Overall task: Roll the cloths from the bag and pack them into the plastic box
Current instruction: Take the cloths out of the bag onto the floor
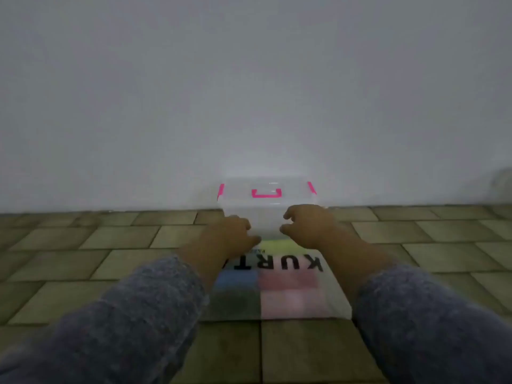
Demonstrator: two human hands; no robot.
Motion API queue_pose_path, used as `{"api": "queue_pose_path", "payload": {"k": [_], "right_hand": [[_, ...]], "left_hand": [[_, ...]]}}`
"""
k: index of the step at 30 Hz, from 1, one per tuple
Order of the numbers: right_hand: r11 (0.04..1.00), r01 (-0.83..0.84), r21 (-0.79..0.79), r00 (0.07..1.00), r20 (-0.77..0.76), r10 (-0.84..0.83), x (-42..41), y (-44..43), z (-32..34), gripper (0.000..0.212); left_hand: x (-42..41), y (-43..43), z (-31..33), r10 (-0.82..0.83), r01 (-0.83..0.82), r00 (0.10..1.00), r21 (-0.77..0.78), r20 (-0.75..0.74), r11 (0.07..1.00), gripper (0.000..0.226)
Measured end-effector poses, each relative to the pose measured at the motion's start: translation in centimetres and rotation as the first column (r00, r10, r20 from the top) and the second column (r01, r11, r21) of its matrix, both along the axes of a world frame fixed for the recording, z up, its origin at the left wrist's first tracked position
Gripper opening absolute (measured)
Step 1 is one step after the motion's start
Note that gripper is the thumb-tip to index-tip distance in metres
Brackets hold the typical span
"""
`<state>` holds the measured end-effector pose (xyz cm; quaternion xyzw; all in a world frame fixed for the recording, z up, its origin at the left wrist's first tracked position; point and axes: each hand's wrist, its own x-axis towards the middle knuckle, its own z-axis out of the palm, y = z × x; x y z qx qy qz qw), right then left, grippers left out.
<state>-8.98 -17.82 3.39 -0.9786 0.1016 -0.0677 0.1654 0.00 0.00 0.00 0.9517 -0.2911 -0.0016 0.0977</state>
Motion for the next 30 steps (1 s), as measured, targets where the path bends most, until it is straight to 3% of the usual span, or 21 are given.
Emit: {"api": "queue_pose_path", "payload": {"k": [2, 5, 9, 12, 14, 16, 18, 20, 22, 25, 30], "right_hand": [[1.0, 0.003, 0.023, 0.997, -0.082, -0.002, -1.0, 0.9, -3.2, 0.052], [0.999, -0.032, -0.012, 0.982, -0.187, 0.029, -3.0, 2.1, -8.7, 0.057], [0.998, -0.014, -0.062, 0.979, -0.202, 0.001, -4.1, 3.0, -11.9, 0.065], [0.999, -0.041, 0.007, 0.976, -0.214, 0.041, -4.6, 4.1, -11.6, 0.062], [0.987, -0.074, 0.141, 0.973, -0.207, 0.103, -5.2, 4.2, -10.6, 0.055], [0.938, -0.052, 0.343, 0.991, -0.101, 0.092, -6.3, 3.4, -9.5, 0.043], [0.898, 0.061, 0.437, 0.998, 0.004, -0.069, -8.0, 1.7, -8.7, 0.042], [0.84, 0.264, 0.475, 0.954, 0.003, -0.301, -9.7, -0.6, -8.5, 0.051], [0.729, 0.443, 0.521, 0.882, -0.109, -0.458, -11.3, -2.5, -8.8, 0.056], [0.57, 0.549, 0.612, 0.833, -0.338, -0.439, -13.1, -3.5, -9.4, 0.059], [0.457, 0.543, 0.705, 0.833, -0.379, -0.404, -14.3, -3.4, -10.5, 0.041]], "left_hand": [[-1.4, -0.3, -3.1, -0.003, 0.002, 1.0, 0.046, 0.02, 0.999, 0.062], [-3.8, 0.0, -8.2, 0.065, -0.061, 0.996, 0.069, -0.061, 0.996, 0.086], [-4.5, 1.5, -10.8, 0.069, -0.068, 0.998, 0.09, -0.002, 0.994, 0.094], [-3.8, 2.7, -11.0, 0.056, -0.056, 0.998, 0.107, 0.001, 0.993, 0.094], [-3.3, 3.5, -10.7, 0.06, -0.059, 0.998, 0.149, -0.006, 0.987, 0.09], [-3.4, 3.7, -10.5, 0.089, -0.087, 0.996, 0.191, -0.001, 0.978, 0.087], [-3.9, 3.1, -10.0, 0.128, -0.122, 0.991, 0.186, -0.023, 0.975, 0.085], [-5.0, 1.7, -9.3, 0.115, -0.109, 0.992, 0.11, -0.049, 0.988, 0.084], [-6.7, -0.4, -8.8, 0.002, -0.001, 0.999, 0.031, -0.045, 1.0, 0.083], [-9.9, -3.6, -8.8, -0.177, 0.178, 0.984, 0.031, -0.031, 0.983, 0.082], [-11.9, -4.9, -10.2, -0.179, 0.177, 0.984, 0.112, 0.011, 0.978, 0.078]]}}
